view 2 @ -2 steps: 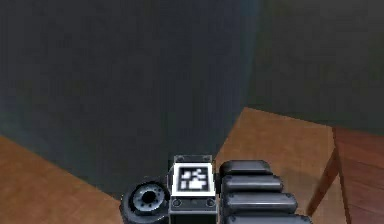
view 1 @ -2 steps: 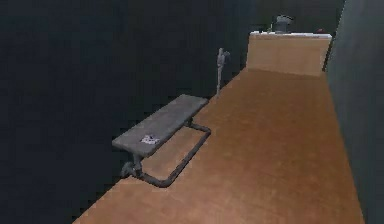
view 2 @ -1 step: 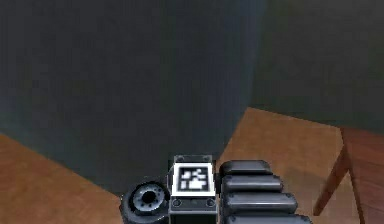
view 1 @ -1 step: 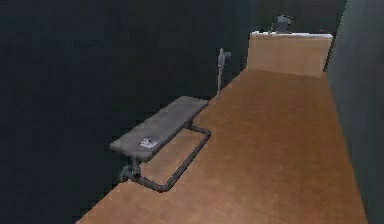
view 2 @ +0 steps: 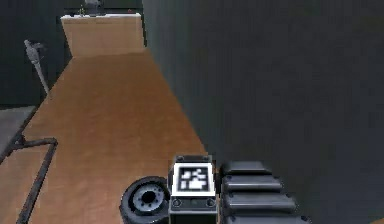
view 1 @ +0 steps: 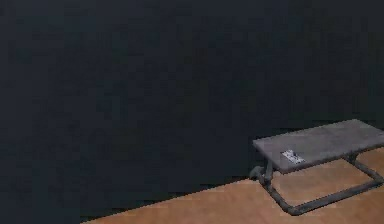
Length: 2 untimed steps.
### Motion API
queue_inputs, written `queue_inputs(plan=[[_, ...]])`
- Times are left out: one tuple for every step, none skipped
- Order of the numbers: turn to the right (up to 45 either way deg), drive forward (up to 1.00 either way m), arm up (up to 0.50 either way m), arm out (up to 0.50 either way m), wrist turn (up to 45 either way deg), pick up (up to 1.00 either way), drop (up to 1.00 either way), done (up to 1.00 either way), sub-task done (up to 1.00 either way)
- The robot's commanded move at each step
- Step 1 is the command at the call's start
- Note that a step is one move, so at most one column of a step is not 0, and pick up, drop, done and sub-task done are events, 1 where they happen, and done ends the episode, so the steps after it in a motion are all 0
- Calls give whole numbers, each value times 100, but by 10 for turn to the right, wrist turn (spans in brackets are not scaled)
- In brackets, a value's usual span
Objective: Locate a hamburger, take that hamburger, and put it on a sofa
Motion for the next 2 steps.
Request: queue_inputs(plan=[[-360, 0, 0, 0, 0, 0, 0, 0, 0], [0, 10, 0, 0, 0, 0, 0, 0, 0]])
